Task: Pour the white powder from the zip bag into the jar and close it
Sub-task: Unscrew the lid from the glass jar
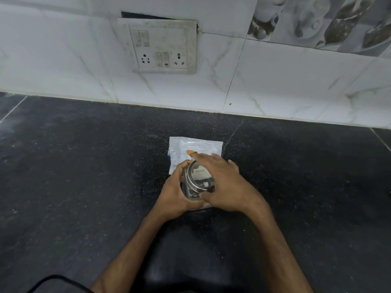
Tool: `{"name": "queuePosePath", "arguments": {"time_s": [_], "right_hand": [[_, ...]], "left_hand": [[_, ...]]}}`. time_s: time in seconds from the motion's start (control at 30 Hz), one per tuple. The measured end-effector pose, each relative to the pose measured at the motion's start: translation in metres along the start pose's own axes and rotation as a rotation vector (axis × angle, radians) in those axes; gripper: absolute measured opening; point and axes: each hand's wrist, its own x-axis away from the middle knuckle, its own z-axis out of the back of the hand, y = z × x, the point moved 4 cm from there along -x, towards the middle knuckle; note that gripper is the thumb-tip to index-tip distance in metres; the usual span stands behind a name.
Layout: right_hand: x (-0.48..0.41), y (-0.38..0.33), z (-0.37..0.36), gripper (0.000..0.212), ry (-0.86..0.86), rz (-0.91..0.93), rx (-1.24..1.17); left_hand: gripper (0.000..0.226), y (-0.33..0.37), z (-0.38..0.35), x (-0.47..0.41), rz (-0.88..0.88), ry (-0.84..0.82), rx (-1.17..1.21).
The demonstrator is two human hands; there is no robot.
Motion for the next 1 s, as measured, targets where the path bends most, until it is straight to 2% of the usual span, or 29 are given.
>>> {"name": "queuePosePath", "arguments": {"time_s": [0.07, 0.13, 0.2, 0.27, 0.3, 0.4, 0.43, 0.5, 0.57, 0.6, 0.67, 0.73, 0.8, 0.83, 0.93, 1.0], "right_hand": [[0.001, 0.001, 0.002, 0.105, 0.022, -0.024, 0.012], [0.001, -0.004, 0.004, 0.096, 0.156, -0.016, 0.065], [0.0, -0.006, 0.003, 0.086, 0.108, 0.011, 0.07], [0.0, -0.004, 0.006, 0.094, -0.027, 0.011, 0.055], [-0.001, -0.003, 0.007, 0.097, -0.041, 0.005, 0.057], [-0.003, -0.006, 0.007, 0.091, 0.162, 0.004, 0.083], [-0.004, -0.007, 0.005, 0.085, 0.166, 0.019, 0.077], [-0.006, -0.008, 0.003, 0.085, 0.029, 0.046, 0.045], [-0.006, -0.007, 0.004, 0.098, -0.084, 0.037, 0.052], [-0.006, -0.006, 0.004, 0.099, -0.044, 0.023, 0.051], [-0.005, -0.007, 0.008, 0.089, 0.119, 0.022, 0.05], [-0.006, -0.007, 0.007, 0.076, 0.064, 0.049, 0.048], [-0.005, -0.007, 0.006, 0.086, -0.098, 0.056, 0.064], [-0.005, -0.006, 0.006, 0.091, -0.106, 0.051, 0.062], [-0.003, -0.011, 0.01, 0.082, 0.12, 0.051, 0.075], [-0.003, -0.01, 0.006, 0.075, 0.05, 0.057, 0.127]], "left_hand": [[0.102, -0.003, 0.0, 0.001, 0.021, -0.012, 0.027], [0.102, -0.002, 0.0, 0.001, 0.028, -0.016, 0.03], [0.1, 0.0, 0.0, 0.001, 0.017, -0.012, 0.004], [0.099, 0.001, 0.001, 0.001, 0.016, -0.013, 0.002], [0.1, 0.0, 0.001, 0.001, 0.021, -0.016, 0.006], [0.104, -0.002, 0.001, 0.001, 0.031, -0.025, 0.014], [0.103, -0.001, 0.002, 0.001, 0.027, -0.025, 0.012], [0.102, 0.001, 0.002, 0.001, 0.02, -0.02, 0.007], [0.102, 0.001, 0.002, 0.001, 0.02, -0.019, 0.013], [0.102, 0.0, 0.001, 0.001, 0.024, -0.021, 0.02], [0.102, 0.0, 0.002, 0.002, 0.031, -0.026, 0.027], [0.099, 0.001, 0.002, 0.001, 0.026, -0.024, 0.017], [0.099, 0.002, 0.003, 0.001, 0.022, -0.02, 0.017], [0.1, 0.002, 0.003, 0.001, 0.019, -0.018, 0.025], [0.101, 0.002, 0.003, 0.001, 0.019, -0.021, 0.033], [0.1, 0.003, 0.003, 0.001, 0.01, -0.019, 0.025]]}}
